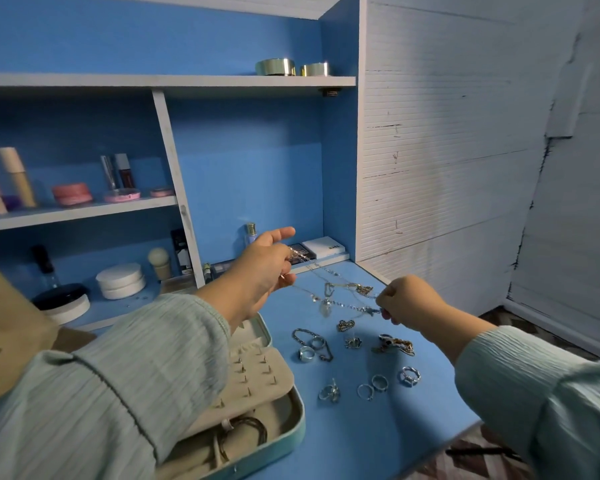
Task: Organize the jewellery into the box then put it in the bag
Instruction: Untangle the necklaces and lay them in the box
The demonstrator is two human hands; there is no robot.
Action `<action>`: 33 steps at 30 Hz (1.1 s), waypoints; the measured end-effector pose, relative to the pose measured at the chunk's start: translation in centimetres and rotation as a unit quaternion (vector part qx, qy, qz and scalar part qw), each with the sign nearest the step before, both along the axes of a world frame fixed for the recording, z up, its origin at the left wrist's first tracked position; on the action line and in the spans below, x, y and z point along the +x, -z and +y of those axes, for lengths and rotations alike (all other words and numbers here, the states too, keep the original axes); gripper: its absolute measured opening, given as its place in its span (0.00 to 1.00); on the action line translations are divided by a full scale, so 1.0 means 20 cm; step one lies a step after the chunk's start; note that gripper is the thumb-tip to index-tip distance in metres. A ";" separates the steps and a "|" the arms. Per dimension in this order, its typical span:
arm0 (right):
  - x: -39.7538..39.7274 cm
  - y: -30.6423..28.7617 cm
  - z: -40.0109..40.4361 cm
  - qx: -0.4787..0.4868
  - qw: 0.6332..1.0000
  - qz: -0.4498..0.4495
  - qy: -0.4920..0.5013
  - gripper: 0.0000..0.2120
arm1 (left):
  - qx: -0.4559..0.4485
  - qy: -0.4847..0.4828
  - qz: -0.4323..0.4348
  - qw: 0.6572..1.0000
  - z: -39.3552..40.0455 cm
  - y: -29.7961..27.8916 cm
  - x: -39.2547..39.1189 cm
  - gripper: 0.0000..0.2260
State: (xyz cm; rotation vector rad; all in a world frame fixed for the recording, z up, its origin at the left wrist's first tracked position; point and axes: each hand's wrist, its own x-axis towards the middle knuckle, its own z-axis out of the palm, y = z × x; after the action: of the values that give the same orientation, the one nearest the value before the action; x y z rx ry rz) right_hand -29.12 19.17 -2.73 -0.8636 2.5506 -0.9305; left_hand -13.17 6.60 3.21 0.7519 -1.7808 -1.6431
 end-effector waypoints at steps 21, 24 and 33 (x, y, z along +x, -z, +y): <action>0.04 -0.10 0.03 -0.283 0.898 -0.331 0.069 0.12 | -0.342 0.008 -0.325 0.881 -0.06 0.13 0.01 0.08; 0.05 -0.13 0.02 -0.324 0.868 -0.374 0.044 0.10 | -0.286 0.016 -0.322 0.902 -0.03 0.12 -0.02 0.16; 0.11 -0.22 -0.05 -0.304 0.883 -0.355 -0.040 0.04 | -0.183 0.072 -0.326 0.925 0.05 0.10 -0.07 0.15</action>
State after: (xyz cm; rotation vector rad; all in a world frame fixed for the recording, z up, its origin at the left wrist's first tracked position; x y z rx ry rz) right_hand -26.90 18.10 1.72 -0.5909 1.5951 -1.6850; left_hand -14.62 7.66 1.28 1.0876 -2.5676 -1.1426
